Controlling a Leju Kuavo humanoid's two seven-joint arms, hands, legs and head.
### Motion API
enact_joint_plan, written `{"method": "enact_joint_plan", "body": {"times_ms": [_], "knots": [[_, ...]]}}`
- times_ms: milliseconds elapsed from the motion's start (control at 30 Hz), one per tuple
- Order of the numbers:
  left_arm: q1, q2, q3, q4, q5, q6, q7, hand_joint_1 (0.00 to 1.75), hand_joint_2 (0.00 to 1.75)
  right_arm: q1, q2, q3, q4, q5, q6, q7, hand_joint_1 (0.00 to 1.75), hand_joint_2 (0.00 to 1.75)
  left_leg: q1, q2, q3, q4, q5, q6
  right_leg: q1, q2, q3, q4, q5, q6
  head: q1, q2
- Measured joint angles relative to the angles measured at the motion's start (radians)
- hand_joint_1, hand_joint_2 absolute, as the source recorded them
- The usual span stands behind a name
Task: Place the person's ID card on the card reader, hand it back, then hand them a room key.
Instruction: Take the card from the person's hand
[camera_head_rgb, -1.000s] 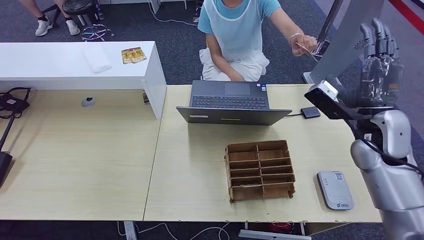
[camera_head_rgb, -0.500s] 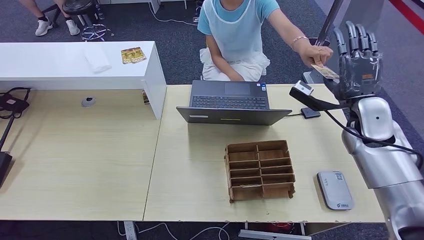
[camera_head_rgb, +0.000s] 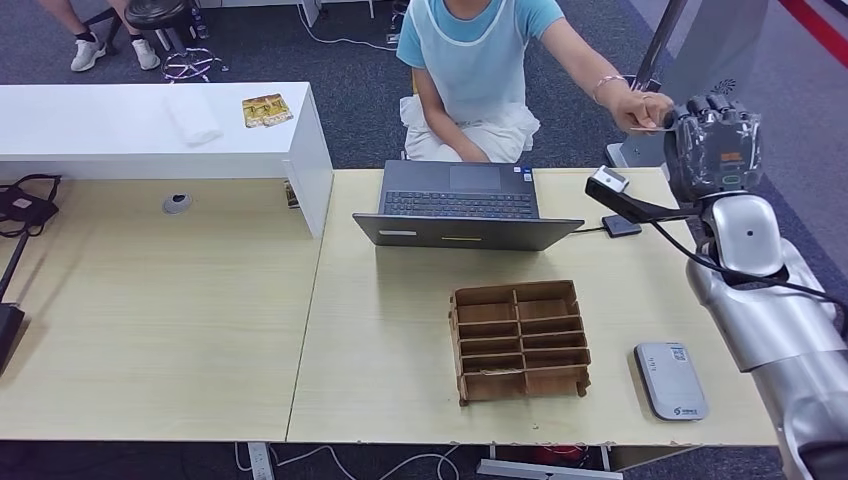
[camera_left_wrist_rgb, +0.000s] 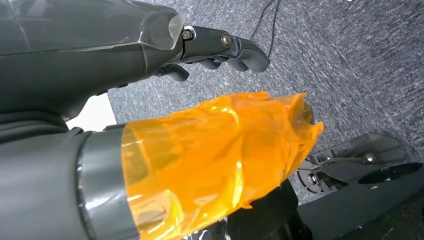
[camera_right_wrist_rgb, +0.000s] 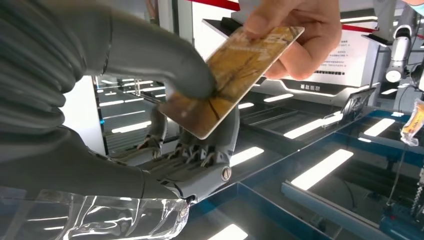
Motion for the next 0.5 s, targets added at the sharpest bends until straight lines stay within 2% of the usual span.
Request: {"method": "enact_joint_plan", "body": {"times_ms": [300, 400, 500], "knots": [[0.000, 0.000, 0.000, 0.000, -0.009, 0.000, 0.000, 0.00, 0.00, 0.022, -0.021, -0.023, 0.002, -0.072, -0.012, -0.011, 1.75, 1.75, 0.000, 0.000, 0.000, 0.000, 0.000, 0.000, 0.000, 0.000, 0.000, 0.000, 0.000, 0.000, 0.000, 0.000], [0.000, 0.000, 0.000, 0.000, -0.004, 0.000, 0.000, 0.00, 0.00, 0.045, -0.019, -0.060, -0.014, -0.194, 0.003, -0.038, 1.75, 1.75, 0.000, -0.001, -0.001, 0.000, 0.000, 0.000, 0.000, 0.000, 0.000, 0.000, 0.000, 0.000, 0.000, 0.000], [0.001, 0.000, 0.000, 0.000, 0.007, 0.000, -0.004, 0.00, 0.00, 0.072, -0.005, -0.117, -0.044, -0.369, 0.052, -0.071, 1.75, 1.75, 0.000, -0.001, -0.001, 0.000, 0.000, 0.000, 0.000, 0.000, 0.000, 0.000, 0.000, 0.000, 0.000, 0.000]]}}
